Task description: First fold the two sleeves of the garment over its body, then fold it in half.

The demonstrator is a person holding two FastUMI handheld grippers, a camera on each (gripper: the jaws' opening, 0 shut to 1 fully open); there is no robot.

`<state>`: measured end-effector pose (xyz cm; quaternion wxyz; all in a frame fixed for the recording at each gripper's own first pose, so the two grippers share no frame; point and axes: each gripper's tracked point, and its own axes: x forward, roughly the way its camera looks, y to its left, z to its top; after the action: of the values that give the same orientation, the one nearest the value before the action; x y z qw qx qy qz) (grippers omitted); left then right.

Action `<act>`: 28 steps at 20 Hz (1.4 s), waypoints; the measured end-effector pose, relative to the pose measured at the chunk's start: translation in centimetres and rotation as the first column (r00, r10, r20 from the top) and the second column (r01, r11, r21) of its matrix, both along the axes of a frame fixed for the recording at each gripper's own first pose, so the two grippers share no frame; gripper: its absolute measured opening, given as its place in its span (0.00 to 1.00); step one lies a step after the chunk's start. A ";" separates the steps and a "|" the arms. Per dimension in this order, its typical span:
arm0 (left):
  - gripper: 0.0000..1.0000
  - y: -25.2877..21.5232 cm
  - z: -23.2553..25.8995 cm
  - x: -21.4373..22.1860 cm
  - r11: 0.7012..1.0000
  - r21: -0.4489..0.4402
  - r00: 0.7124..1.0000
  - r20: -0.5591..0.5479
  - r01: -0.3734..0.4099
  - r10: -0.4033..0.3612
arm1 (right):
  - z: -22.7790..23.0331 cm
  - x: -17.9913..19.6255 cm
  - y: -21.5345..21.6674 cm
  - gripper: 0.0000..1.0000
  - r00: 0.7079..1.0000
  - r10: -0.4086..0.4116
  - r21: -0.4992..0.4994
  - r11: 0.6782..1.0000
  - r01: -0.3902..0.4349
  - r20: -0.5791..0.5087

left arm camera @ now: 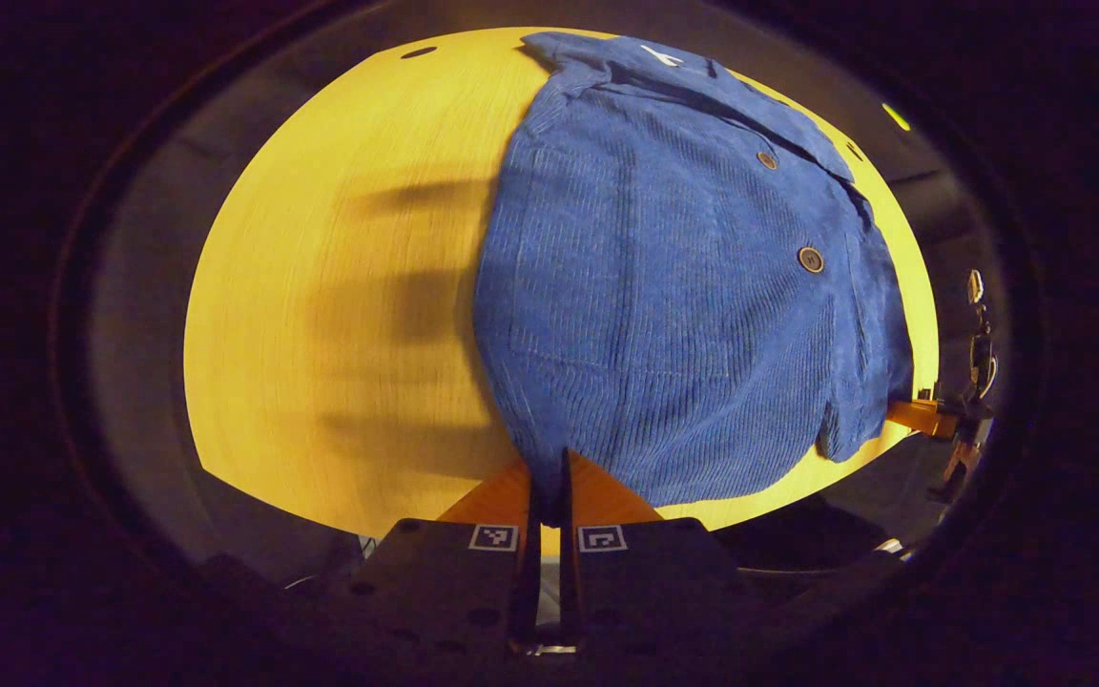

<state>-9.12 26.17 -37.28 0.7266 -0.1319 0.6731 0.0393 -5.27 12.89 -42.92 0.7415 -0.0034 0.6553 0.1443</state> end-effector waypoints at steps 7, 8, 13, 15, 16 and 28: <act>0.00 -0.1 7.2 4.1 0.999 -0.033 0.978 0.208 0.030 -0.023 | 6.2 4.0 1.8 0.05 0.985 -0.058 0.107 0.993 0.041 0.164; 0.00 0.0 8.1 4.8 0.999 -0.023 0.971 0.236 0.045 -0.038 | 7.4 4.6 2.1 0.05 0.979 -0.062 0.118 0.992 0.039 0.193; 0.00 0.5 13.4 7.5 0.997 -0.019 0.936 0.347 0.069 -0.058 | 13.8 8.1 3.9 0.05 0.942 -0.054 0.142 0.990 0.007 0.330; 0.00 1.2 15.6 9.1 0.998 -0.009 0.916 0.397 0.066 -0.058 | 17.1 10.5 5.0 0.05 0.920 -0.069 0.168 0.986 0.003 0.386; 0.00 1.9 16.7 10.4 0.998 -0.002 0.906 0.419 0.059 -0.053 | 18.8 12.2 5.6 0.05 0.903 -0.087 0.185 0.983 0.009 0.421; 0.00 9.4 23.8 29.7 0.984 0.082 0.793 0.605 -0.155 0.075 | 28.2 36.3 10.5 0.04 0.713 -0.204 0.257 0.966 0.034 0.671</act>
<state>20.58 35.58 -13.48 0.9051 -0.1316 0.3958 0.0828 31.05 23.42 -14.68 0.9354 0.0699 0.3086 0.1578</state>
